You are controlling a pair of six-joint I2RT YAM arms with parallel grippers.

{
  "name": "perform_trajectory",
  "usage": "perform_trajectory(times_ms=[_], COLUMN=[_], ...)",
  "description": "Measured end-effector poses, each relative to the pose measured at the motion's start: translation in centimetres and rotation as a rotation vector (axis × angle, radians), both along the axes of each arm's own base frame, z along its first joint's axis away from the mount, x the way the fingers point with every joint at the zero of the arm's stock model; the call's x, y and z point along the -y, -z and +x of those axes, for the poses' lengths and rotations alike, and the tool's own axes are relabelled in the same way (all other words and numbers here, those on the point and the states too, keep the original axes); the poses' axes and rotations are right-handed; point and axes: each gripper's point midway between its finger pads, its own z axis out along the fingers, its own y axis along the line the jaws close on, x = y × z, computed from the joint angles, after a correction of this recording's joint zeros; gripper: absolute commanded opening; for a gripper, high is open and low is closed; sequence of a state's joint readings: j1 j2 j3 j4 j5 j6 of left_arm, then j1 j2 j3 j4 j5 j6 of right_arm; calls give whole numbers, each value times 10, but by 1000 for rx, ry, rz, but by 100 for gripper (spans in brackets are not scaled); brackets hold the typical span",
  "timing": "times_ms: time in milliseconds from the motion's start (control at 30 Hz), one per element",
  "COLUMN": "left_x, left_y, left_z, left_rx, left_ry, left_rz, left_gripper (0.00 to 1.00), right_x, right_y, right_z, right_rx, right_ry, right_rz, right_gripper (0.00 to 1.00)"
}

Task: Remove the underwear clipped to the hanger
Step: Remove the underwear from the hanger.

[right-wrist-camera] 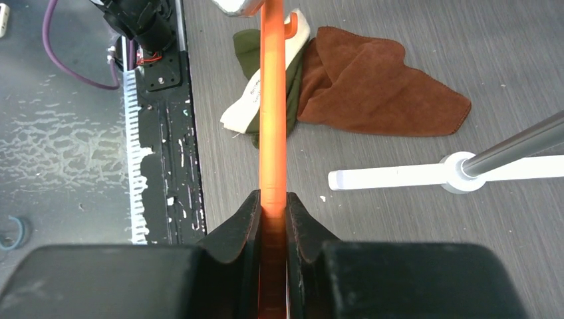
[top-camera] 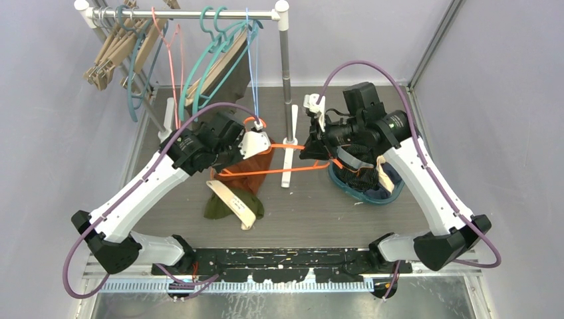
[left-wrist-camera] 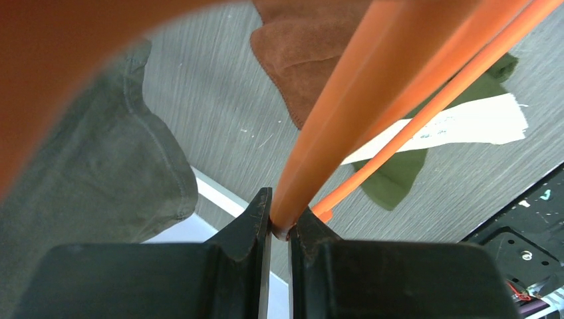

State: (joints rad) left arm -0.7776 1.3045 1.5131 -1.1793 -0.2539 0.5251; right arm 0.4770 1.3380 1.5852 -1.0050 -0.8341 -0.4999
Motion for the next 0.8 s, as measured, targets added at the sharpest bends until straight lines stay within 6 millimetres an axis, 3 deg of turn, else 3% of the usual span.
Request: perform_trajectory(times_ms=[67, 300, 433, 567, 667, 800], left_x=[1, -6, -16, -22, -25, -26], left_y=[0, -16, -24, -29, -32, -40], left_z=[-3, -17, -24, -30, -37, -51], left_rx=[-8, -1, 17, 27, 27, 24], left_ry=[9, 16, 7, -1, 3, 31], left_rz=[-14, -131, -179, -216, -255, -334], left_gripper=[18, 38, 65, 84, 93, 97], right_x=[2, 16, 23, 29, 35, 40], right_y=[0, -5, -1, 5, 7, 0], right_z=[-2, -8, -8, -7, -10, -17], right_rx=[16, 62, 59, 45, 38, 56], right_ry=[-1, 21, 30, 37, 45, 29], right_rz=[6, 64, 91, 111, 128, 166], right_gripper=[1, 1, 1, 1, 1, 1])
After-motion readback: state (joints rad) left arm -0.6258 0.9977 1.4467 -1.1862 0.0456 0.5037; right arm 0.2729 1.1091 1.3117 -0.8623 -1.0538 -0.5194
